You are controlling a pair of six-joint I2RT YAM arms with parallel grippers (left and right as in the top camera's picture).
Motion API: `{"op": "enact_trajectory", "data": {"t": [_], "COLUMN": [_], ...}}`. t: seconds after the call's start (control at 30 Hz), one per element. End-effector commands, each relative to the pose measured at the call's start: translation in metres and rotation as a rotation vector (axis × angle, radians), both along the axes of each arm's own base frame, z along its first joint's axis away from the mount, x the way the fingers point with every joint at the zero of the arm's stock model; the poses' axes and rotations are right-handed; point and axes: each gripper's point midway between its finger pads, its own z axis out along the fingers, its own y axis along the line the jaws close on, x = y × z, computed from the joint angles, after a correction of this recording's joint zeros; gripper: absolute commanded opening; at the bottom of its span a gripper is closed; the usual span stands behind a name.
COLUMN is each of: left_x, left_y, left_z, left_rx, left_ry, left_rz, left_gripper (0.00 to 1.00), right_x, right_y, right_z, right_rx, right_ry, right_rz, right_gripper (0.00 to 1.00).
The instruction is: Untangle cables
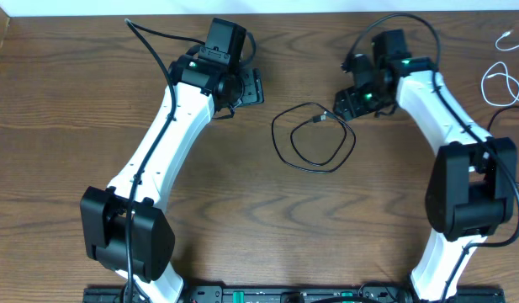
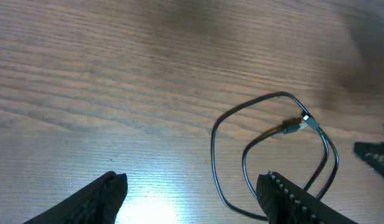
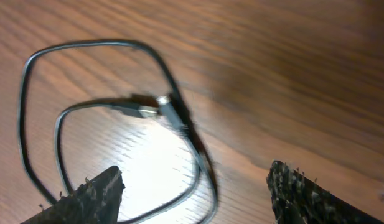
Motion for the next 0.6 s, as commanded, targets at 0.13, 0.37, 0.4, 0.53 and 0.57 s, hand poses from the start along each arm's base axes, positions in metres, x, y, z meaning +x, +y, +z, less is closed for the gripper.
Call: {"op": "enact_trajectory", "data": {"t": [0.13,0.37,0.4,0.53,0.57], "left_x": [0.002,0.001,0.001,0.0,0.0], "left_y": [0.006,0.006,0.006,0.007,0.007], "left_z": [0.002,0.001,0.001,0.0,0.0], "left_rx": [0.02,0.023,0.022,0.025,0.024], "left_ry": [-0.008,-0.003,-0.003,0.003,0.003], "left_rz": [-0.006,-0.006,-0.006,-0.006,-0.007], "left_gripper": [0.72,0.72,0.72,0.72,0.72], "right_x": [-0.018,-0.034,-0.035,-0.035,-0.035], "right_y": [0.001,-0.008,-0.009,-0.004,-0.003], "right_z": [-0.032,-0.054,-0.055,-0.055,-0.055], "right_rx": [-0.093,-0.123,-0.132,-0.142,-0.148], "right_ry": [0.147,0.28,0.281,0.269,0.26], "right_rz": [-0.175,-0.388,-0.4,-0.372,-0.34], "right_gripper": [0.59,0.39,0.39,0.42,0.42]}}
